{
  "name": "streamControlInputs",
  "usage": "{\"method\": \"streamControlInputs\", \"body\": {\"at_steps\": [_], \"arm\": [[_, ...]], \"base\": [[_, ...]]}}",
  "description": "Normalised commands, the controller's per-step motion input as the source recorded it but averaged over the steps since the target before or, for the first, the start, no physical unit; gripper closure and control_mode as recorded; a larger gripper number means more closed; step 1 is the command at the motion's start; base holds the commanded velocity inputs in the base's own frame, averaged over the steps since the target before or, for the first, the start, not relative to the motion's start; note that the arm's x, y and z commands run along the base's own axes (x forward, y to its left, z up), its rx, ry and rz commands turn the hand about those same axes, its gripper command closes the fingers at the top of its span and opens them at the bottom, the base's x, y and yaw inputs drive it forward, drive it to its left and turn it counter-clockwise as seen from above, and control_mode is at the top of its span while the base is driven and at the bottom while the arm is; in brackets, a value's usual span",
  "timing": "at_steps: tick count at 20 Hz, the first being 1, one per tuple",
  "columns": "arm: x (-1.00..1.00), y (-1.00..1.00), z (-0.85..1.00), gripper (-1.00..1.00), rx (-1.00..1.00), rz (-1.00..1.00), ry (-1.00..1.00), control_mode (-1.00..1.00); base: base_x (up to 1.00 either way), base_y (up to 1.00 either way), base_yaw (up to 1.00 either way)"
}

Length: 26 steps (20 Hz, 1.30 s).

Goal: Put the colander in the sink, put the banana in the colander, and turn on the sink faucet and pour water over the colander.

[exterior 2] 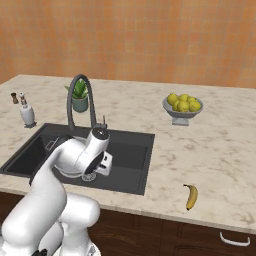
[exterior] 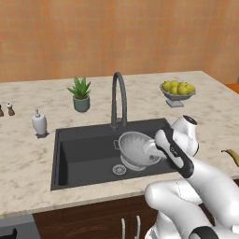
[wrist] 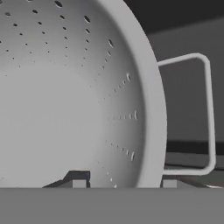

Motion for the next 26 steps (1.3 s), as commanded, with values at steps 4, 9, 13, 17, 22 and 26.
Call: {"method": "streamControlInputs", "body": {"at_steps": [4,9,13,17,22,26], "arm": [[0.37,0.00,-0.04,1.00,-0.05,0.01,0.02,-1.00],[0.33,0.00,-0.06,1.00,-0.06,0.00,0.05,-1.00],[0.32,-0.01,-0.15,1.00,-0.01,0.00,0.05,-1.00],[0.10,0.00,-0.58,1.00,-0.07,0.00,0.00,-1.00],[0.00,0.00,-0.68,1.00,-0.06,0.01,0.00,-1.00],[0.01,-0.02,-0.32,1.00,0.00,0.00,0.00,-1.00]], "base": [[0.00,0.00,0.00],[0.00,0.00,0.00],[0.00,0.00,0.00],[0.00,0.00,0.00],[0.00,0.00,0.00],[0.00,0.00,0.00]]}}
